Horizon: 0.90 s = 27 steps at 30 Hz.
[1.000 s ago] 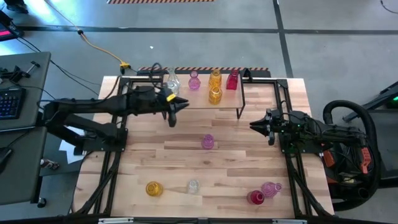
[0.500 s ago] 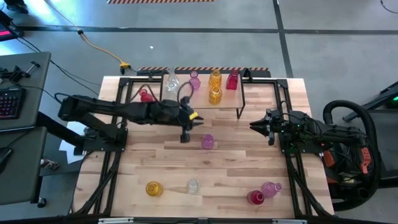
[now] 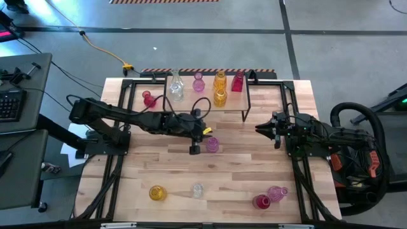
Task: Sort vases onto shelf
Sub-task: Put the top purple vase on the shelf aligned with the other purple vase
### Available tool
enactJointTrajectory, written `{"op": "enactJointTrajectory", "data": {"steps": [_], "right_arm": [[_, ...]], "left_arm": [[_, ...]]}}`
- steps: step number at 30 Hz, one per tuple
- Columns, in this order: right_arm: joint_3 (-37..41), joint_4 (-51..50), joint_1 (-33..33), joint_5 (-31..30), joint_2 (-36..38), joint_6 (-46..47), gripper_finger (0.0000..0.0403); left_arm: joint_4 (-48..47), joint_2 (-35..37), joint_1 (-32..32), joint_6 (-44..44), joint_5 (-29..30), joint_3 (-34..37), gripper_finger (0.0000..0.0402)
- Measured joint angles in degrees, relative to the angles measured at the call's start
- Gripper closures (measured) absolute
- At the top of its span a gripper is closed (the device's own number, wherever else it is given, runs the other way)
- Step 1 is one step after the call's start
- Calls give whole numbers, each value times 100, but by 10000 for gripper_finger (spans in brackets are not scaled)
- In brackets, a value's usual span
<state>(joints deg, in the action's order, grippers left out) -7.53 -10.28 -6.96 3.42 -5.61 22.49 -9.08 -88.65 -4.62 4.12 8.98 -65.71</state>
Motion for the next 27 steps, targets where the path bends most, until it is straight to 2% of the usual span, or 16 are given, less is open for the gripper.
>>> {"op": "enactJointTrajectory", "data": {"steps": [10, 18, 27], "right_arm": [[0, -26, -2, 0, 0, -1, 334], [0, -39, 0, 0, 0, 0, 334], [0, -52, -2, 0, 0, 1, 334]], "left_arm": [[-33, -489, 0, 107, -423, 0, 290], [-27, -681, 0, 105, -694, 0, 288], [-9, -802, 2, 201, -723, 0, 288]]}}
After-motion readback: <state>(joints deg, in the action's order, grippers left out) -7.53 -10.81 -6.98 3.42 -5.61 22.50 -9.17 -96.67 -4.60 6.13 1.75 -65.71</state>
